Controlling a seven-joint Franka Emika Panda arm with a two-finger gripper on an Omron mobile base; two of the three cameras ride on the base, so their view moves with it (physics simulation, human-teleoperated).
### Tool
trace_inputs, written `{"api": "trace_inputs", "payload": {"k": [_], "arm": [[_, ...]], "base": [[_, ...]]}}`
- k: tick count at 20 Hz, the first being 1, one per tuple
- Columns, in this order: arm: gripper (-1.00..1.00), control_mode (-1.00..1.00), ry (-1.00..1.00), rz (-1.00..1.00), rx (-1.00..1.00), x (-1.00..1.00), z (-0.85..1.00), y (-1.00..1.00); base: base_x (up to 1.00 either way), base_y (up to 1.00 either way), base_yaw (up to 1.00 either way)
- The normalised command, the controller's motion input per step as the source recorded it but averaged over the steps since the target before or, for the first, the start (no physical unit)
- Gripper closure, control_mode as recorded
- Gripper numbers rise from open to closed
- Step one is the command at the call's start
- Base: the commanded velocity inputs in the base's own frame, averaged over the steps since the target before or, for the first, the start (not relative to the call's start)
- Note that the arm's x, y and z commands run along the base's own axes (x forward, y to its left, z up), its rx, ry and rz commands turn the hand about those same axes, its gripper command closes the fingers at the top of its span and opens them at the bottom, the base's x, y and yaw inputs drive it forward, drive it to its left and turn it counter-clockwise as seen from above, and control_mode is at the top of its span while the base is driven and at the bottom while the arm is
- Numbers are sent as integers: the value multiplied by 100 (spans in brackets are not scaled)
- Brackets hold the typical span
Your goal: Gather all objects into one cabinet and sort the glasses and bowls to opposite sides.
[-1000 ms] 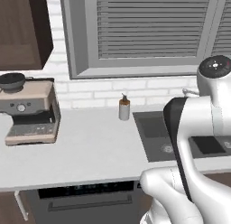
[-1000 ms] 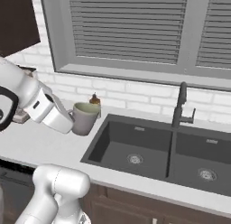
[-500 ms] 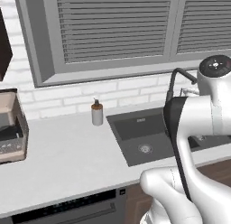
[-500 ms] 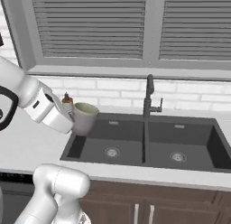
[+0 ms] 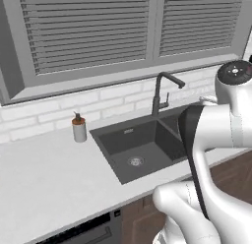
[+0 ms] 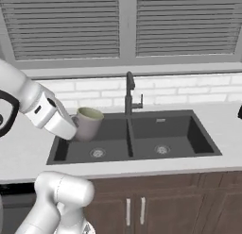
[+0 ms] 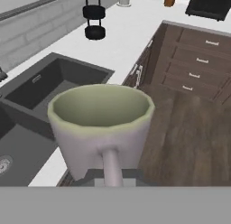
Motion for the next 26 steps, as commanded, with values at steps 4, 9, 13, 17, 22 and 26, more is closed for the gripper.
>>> {"api": "trace_inputs", "payload": {"k": [4,9,13,17,22,26], "arm": [[100,100,0,0,0,0,0,0],[100,100,0,0,0,0,0,0],[100,100,0,0,0,0,0,0],[100,100,0,0,0,0,0,0],[100,100,0,0,0,0,0,0],[100,100,0,0,0,0,0,0]], "base": [[39,-84,-46],[30,-82,-44],[23,-97,-38],[43,-99,-39],[48,-87,-35],[24,-75,-22]]}}
